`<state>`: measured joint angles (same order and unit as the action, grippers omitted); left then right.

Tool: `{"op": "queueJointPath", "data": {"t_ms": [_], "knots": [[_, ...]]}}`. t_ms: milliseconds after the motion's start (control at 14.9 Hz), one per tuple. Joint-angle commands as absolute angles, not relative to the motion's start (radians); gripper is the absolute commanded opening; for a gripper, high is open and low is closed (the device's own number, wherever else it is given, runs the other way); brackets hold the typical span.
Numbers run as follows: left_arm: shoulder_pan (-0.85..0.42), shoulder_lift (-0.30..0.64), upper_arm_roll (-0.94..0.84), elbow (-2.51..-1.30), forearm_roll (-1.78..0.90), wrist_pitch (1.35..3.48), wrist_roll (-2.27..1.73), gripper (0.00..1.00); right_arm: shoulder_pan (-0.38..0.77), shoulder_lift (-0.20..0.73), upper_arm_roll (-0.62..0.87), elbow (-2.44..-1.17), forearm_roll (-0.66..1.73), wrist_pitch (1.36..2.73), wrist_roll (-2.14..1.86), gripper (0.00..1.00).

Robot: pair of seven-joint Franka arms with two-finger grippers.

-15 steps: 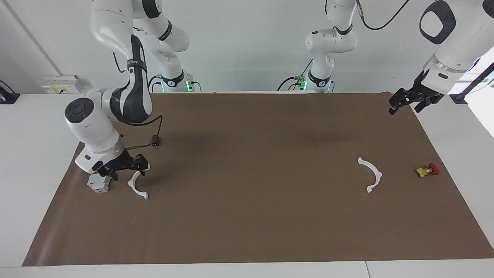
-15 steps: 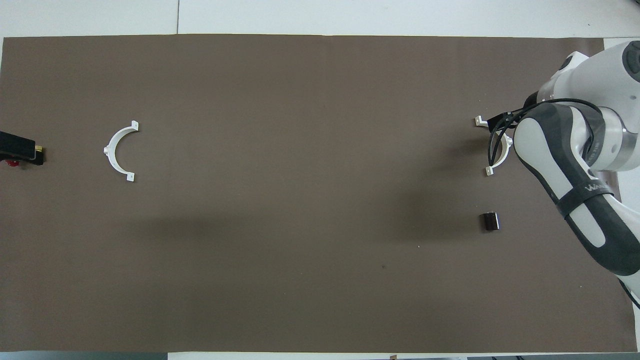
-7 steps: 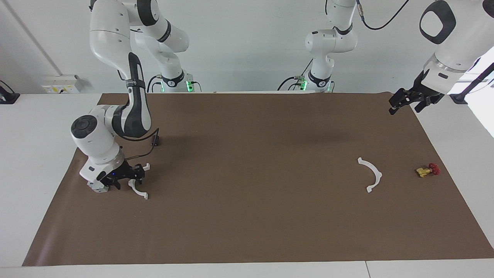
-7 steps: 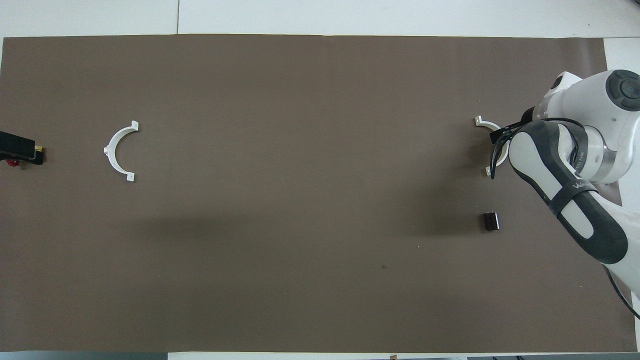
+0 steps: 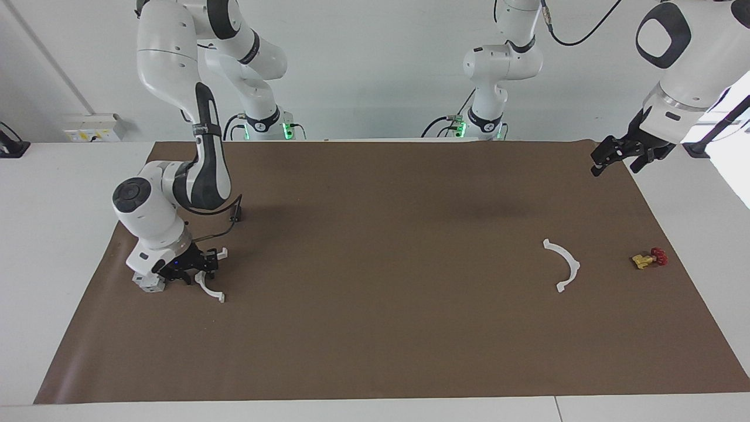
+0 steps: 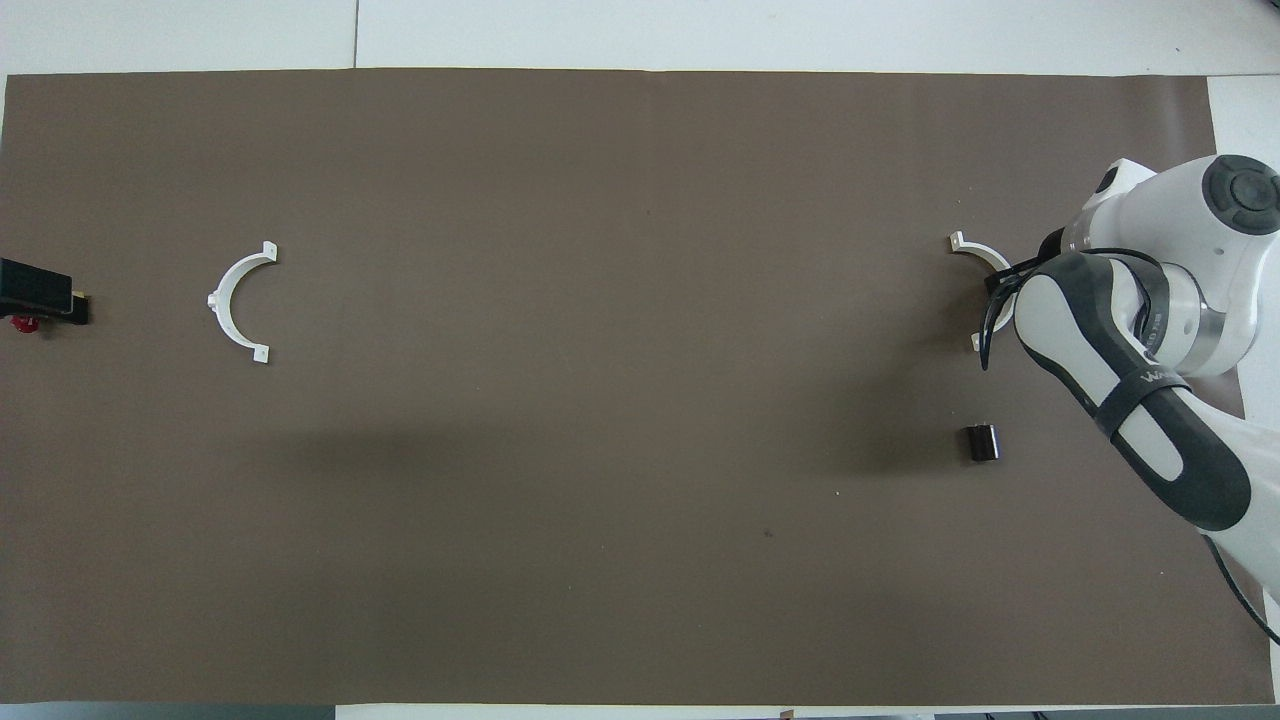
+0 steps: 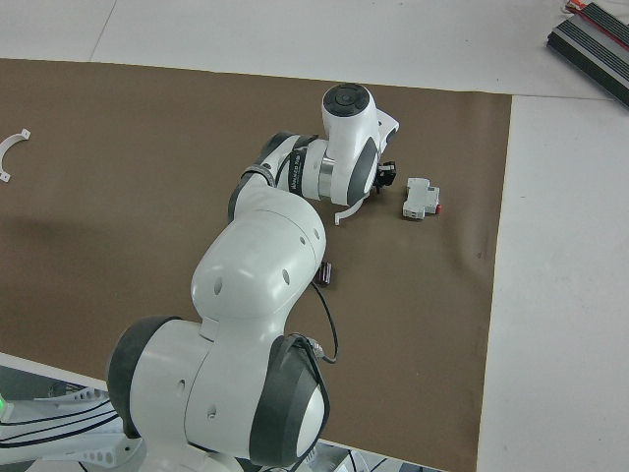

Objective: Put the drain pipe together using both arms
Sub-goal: 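Reach the right gripper to the white clamp half and grasp it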

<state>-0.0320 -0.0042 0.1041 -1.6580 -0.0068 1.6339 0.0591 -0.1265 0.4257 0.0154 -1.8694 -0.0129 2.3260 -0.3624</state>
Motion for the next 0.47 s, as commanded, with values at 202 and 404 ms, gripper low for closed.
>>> {"op": "queueJointPath", "data": {"t_ms": [202,404], "knots": [[-0.037,-0.035,0.106,-1.69,-0.011,1.658,0.063,1.0,-0.132,0.397,0.026,-1.892,-0.009,2.329,-0.387,0.06],[-0.035,-0.037,0.106,-1.69,-0.011,1.644,0.06,1.0,-0.097,0.406,0.064,-1.777,-0.008,2.228,-0.32,0.04]]}}
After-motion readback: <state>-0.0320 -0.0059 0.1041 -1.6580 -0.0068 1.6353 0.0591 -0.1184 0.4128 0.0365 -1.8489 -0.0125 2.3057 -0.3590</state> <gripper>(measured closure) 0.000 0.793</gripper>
